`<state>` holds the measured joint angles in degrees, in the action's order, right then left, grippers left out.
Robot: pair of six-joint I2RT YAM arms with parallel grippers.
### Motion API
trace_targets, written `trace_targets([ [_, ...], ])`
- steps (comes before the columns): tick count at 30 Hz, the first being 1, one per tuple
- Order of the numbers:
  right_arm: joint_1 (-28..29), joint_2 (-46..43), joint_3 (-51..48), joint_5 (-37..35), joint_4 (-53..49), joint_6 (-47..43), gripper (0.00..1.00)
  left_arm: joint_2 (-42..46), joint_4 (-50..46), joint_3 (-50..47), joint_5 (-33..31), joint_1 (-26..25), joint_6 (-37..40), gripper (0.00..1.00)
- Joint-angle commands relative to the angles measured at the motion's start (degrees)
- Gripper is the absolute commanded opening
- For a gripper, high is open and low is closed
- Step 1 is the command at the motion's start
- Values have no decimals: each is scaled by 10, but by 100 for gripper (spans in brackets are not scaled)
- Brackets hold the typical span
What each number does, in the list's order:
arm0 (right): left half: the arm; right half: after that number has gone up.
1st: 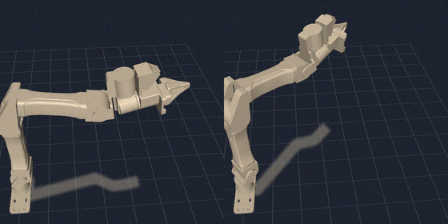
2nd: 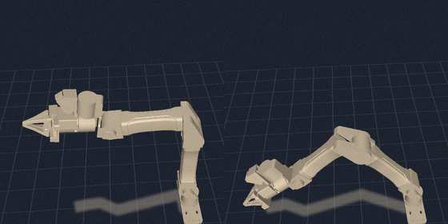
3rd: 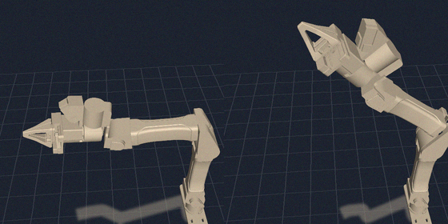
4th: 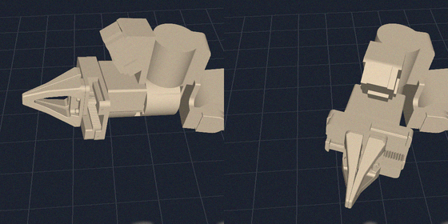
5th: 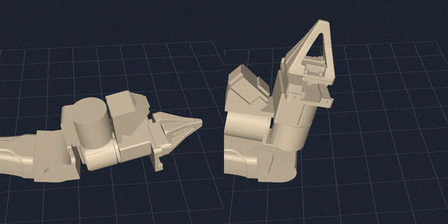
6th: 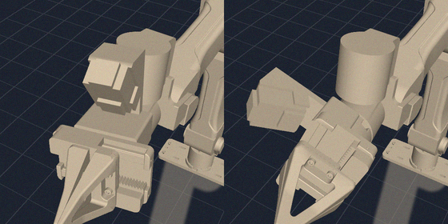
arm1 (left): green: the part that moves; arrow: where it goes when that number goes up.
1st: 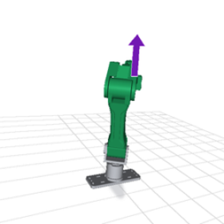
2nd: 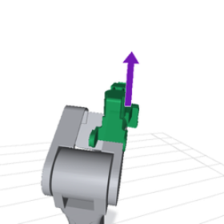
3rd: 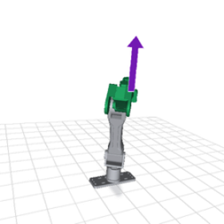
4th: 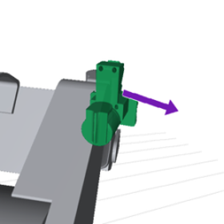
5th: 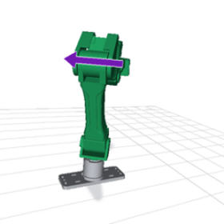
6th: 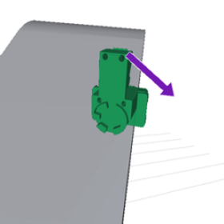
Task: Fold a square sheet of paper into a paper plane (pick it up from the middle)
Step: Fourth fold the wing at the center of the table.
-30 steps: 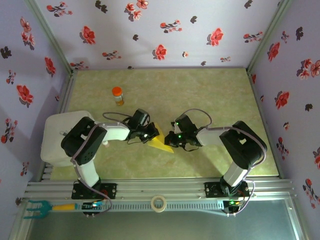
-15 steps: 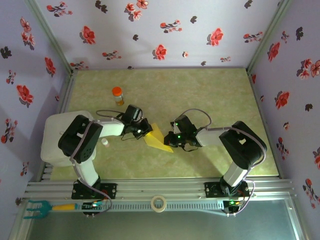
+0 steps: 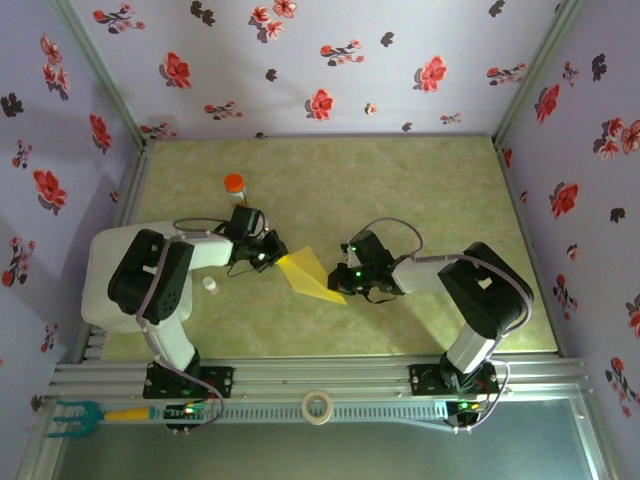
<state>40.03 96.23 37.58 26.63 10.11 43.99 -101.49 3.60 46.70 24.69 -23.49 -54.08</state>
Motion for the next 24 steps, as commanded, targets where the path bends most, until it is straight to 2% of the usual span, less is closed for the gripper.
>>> trace_targets([
  [1, 7, 20, -31, -25, -106, 2, 0, 3, -62, -8, -82, 32, 39, 4],
  [6, 10, 21, -32, -34, -105, 15, 0, 65, -83, 12, -84, 30, 41, 9],
  [13, 10, 0, -42, -69, -95, 65, 0, 138, -109, 33, -101, -17, 29, 14],
  [20, 10, -57, -67, -133, -71, 142, 0, 77, -17, 43, -61, -128, -20, 12],
  [24, 10, -64, -75, -133, -58, 152, 0, 14, 30, 64, -53, -176, -43, 10],
])
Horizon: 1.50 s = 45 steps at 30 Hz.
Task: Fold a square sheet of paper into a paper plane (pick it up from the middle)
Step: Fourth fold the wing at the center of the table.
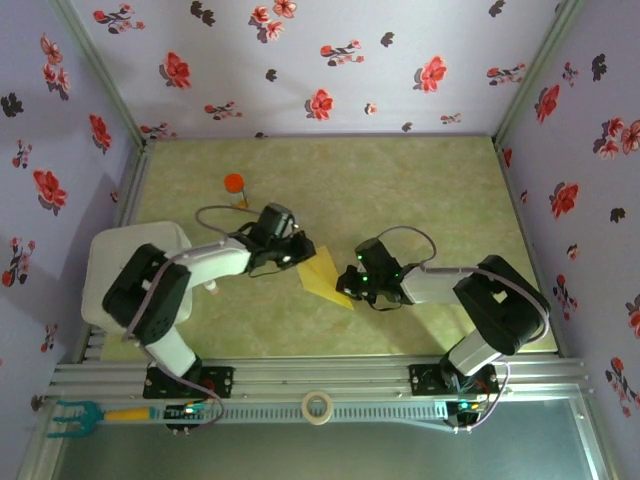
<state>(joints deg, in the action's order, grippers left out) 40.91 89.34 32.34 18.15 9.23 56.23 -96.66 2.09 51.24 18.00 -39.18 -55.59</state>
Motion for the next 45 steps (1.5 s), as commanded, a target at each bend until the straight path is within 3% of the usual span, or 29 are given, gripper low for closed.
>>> trace_targets([
  [1, 1, 3, -27, -47, -40, 35, 0, -48, 57, 23, 17, -26, -33, 10],
  [10, 0, -8, -34, -39, -21, 32, 0, -105, 30, 23, -4, -38, -46, 6],
  [17, -4, -25, -20, 18, 17, -10, 0, -121, 107, -41, 0, -28, -43, 6],
  [23, -4, 13, 44, 83, -4, -51, 1, -121, 127, -58, 6, -19, -32, 6],
  [29, -10, 67, 88, 76, -48, -85, 1, -119, 145, -66, 16, -14, -29, 6],
  [37, -29, 78, 49, 103, -30, -88, 1, -121, 150, -65, 26, -10, -27, 6],
  [45, -36, 31, 1, 107, -33, -85, 2, -131, 139, -65, 25, -4, -21, 5],
])
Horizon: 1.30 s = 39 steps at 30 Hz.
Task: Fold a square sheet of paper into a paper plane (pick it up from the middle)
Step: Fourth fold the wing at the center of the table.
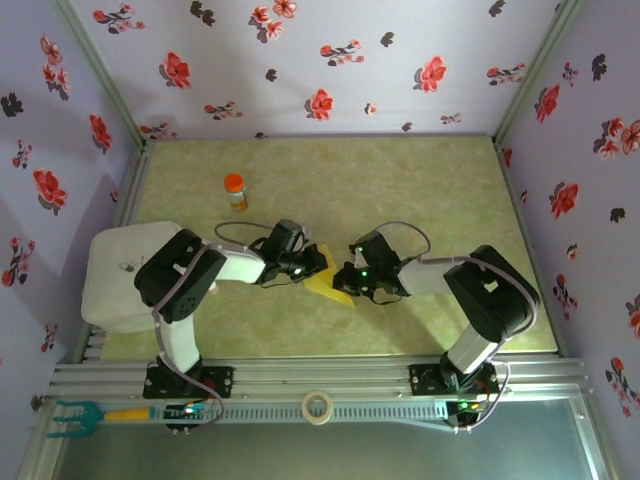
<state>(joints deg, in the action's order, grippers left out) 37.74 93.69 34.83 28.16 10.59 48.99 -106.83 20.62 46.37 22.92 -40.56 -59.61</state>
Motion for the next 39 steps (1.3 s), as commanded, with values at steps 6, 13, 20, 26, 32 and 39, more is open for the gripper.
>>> trace_targets([
  [6, -8, -49, -62, 4, -53, -14, 2, -31, -54, -14, -24, 11, 21, 4],
  [13, -9, -97, -118, -7, -52, 3, 2, -28, -64, -8, -23, 12, 27, 4],
  [20, -10, -150, -161, -26, -61, 21, 2, -26, -66, -7, -20, 11, 27, 4],
  [26, -13, -225, -136, -6, -80, 36, 2, -22, -71, 1, -10, 11, 48, 4],
  [32, -14, -177, -52, -10, -99, -4, 1, -21, -103, 28, 7, 11, 100, 4],
  [39, -15, -50, 7, 32, -20, 21, 0, -25, -129, 50, 28, 11, 134, 4],
])
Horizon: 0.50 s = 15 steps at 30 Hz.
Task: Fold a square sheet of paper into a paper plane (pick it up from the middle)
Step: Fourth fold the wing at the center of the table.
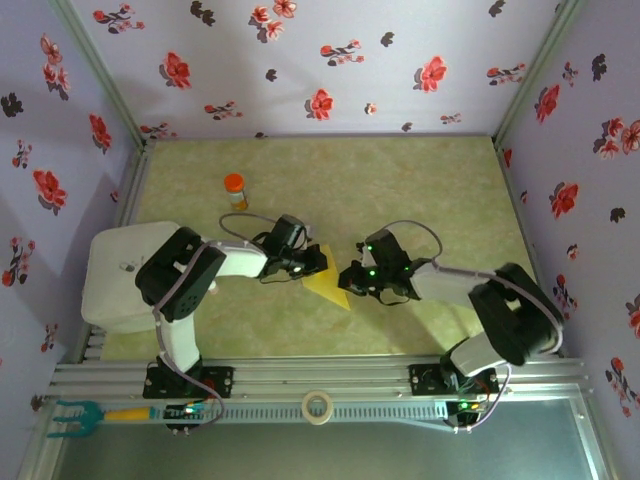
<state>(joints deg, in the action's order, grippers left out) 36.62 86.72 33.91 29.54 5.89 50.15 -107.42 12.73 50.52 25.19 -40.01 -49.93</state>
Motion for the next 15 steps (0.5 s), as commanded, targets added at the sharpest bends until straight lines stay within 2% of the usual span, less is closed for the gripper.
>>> trace_targets([
  [1, -3, 28, 21, 21, 30, 12, 0, -18, -52, 10, 6, 5, 37, 4],
  [9, -1, 66, 29, 27, 27, 3, 0, -23, -49, 12, 10, 5, 38, 4],
  [13, -1, 84, 10, 2, -1, -3, 0, -15, -48, 15, 14, 5, 36, 4],
  [15, -1, 90, -12, 0, 19, 17, 0, -7, -54, 25, 16, 5, 35, 6],
])
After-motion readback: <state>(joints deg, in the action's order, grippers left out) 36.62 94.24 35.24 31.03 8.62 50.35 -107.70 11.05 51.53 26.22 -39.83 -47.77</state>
